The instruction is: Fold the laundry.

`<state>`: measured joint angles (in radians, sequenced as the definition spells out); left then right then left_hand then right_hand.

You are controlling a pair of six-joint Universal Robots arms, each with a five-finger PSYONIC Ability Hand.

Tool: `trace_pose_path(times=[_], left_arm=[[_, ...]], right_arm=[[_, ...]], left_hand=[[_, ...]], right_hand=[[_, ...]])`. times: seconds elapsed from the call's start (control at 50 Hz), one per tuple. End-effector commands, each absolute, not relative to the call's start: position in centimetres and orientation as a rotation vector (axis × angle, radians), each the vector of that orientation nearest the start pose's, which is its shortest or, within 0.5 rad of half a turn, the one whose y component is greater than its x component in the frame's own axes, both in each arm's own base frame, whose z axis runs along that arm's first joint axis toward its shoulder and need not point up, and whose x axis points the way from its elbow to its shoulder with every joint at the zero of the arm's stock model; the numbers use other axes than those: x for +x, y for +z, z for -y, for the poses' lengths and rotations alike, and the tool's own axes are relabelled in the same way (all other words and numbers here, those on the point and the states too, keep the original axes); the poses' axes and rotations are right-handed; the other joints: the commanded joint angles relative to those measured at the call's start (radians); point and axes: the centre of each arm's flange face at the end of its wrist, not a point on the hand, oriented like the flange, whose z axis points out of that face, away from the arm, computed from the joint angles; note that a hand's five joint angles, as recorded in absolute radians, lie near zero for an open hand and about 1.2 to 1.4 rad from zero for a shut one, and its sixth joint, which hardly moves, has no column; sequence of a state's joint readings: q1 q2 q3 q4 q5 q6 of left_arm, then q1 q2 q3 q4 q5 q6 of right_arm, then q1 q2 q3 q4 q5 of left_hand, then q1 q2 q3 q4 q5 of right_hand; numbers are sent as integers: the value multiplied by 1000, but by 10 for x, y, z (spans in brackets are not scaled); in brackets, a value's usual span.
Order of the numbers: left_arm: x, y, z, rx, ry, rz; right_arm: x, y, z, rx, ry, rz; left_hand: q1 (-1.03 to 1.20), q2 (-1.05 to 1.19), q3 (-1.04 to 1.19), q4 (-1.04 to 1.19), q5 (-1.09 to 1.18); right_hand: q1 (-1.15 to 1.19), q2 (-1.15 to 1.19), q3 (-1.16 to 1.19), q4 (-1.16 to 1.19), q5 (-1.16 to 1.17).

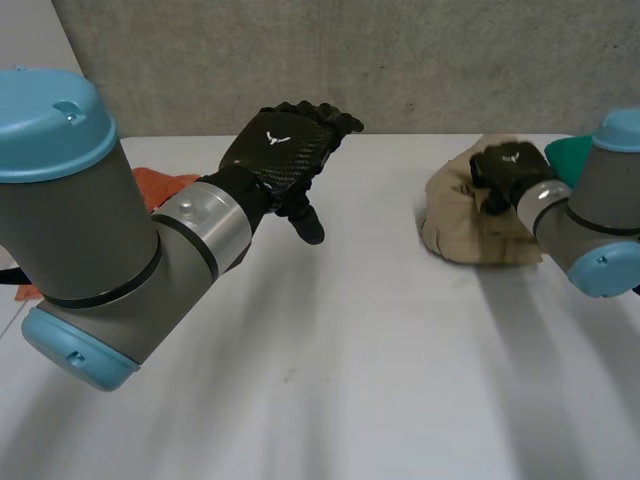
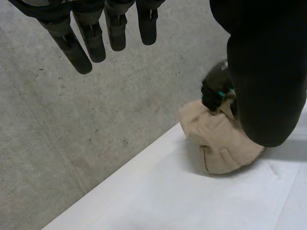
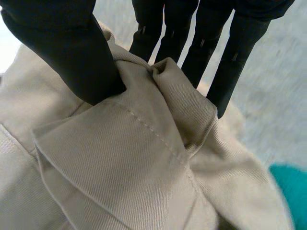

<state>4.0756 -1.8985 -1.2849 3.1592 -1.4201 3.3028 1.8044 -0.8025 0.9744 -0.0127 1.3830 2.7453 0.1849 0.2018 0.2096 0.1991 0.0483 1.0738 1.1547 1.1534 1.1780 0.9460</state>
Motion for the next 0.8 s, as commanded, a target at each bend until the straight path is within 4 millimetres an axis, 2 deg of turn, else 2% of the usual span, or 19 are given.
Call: trace_pose_path(times=[0.02, 0.06, 0.14, 0.2, 0.22, 0.28, 0.3, 0.36, 0.38, 0.42, 0.44, 0.46, 0.5, 0.6, 0.7, 0.8], left_arm=[[-335, 293, 228, 1143, -2457, -2312], [-330, 299, 233, 1110, -2473, -2296], [-317, 314, 239, 1034, -2512, -2239], [-307, 329, 242, 964, -2561, -2183], [-299, 341, 242, 913, -2601, -2134], [-287, 357, 241, 850, -2654, -2063], [-281, 366, 240, 819, -2683, -2023], [-275, 373, 239, 802, -2707, -1986], [-273, 374, 238, 805, -2716, -1975], [-275, 372, 239, 821, -2711, -1984], [-277, 364, 242, 845, -2687, -2016], [-278, 359, 244, 857, -2670, -2038], [-283, 344, 249, 889, -2607, -2110], [-290, 306, 252, 959, -2410, -2293], [-295, 264, 250, 1014, -2133, -2483], [-302, 226, 250, 1047, -1929, -2573]], right_arm=[[281, 284, 359, -930, -2161, -1791], [289, 301, 346, -893, -2147, -1706], [299, 320, 325, -801, -2078, -1657], [301, 323, 318, -740, -2019, -1675], [301, 321, 315, -698, -1978, -1698], [300, 312, 314, -644, -1914, -1753], [301, 302, 312, -628, -1861, -1796], [306, 278, 307, -650, -1750, -1879], [312, 261, 301, -688, -1652, -1935], [317, 247, 291, -739, -1554, -1983], [317, 241, 288, -756, -1516, -2009], [316, 233, 285, -791, -1458, -2055], [306, 234, 286, -823, -1452, -2110], [283, 253, 293, -891, -1583, -2157], [264, 269, 283, -978, -1678, -2165], [252, 263, 271, -1062, -1681, -2196]], left_hand=[[-10, -27, -35, -25, -48], [-10, -27, -35, -25, -48], [-10, -27, -35, -25, -48], [-10, -27, -35, -25, -48], [-10, -27, -35, -25, -48], [-10, -27, -35, -25, -48], [-10, -27, -35, -25, -48], [-10, -27, -35, -25, -48], [-10, -27, -35, -25, -48], [-10, -27, -35, -25, -48], [-10, -27, -35, -25, -48], [-10, -27, -35, -25, -48], [-10, -27, -35, -25, -48], [-10, -27, -35, -25, -48], [-10, -27, -35, -25, -48], [-10, -27, -35, -25, -48]], right_hand=[[322, 242, 243, 218, 276], [322, 242, 243, 218, 276], [322, 242, 243, 218, 276], [322, 242, 243, 218, 276], [322, 242, 243, 218, 276], [322, 242, 243, 218, 276], [322, 242, 243, 218, 276], [322, 242, 243, 218, 276], [322, 242, 243, 218, 276], [322, 242, 243, 218, 276], [319, 238, 240, 215, 272], [-221, -302, -301, -326, -268], [-899, -980, -979, -1003, -946], [-899, -980, -979, -1003, -946], [-899, -980, -979, -1003, -946], [-899, -980, -979, -1003, -946]])
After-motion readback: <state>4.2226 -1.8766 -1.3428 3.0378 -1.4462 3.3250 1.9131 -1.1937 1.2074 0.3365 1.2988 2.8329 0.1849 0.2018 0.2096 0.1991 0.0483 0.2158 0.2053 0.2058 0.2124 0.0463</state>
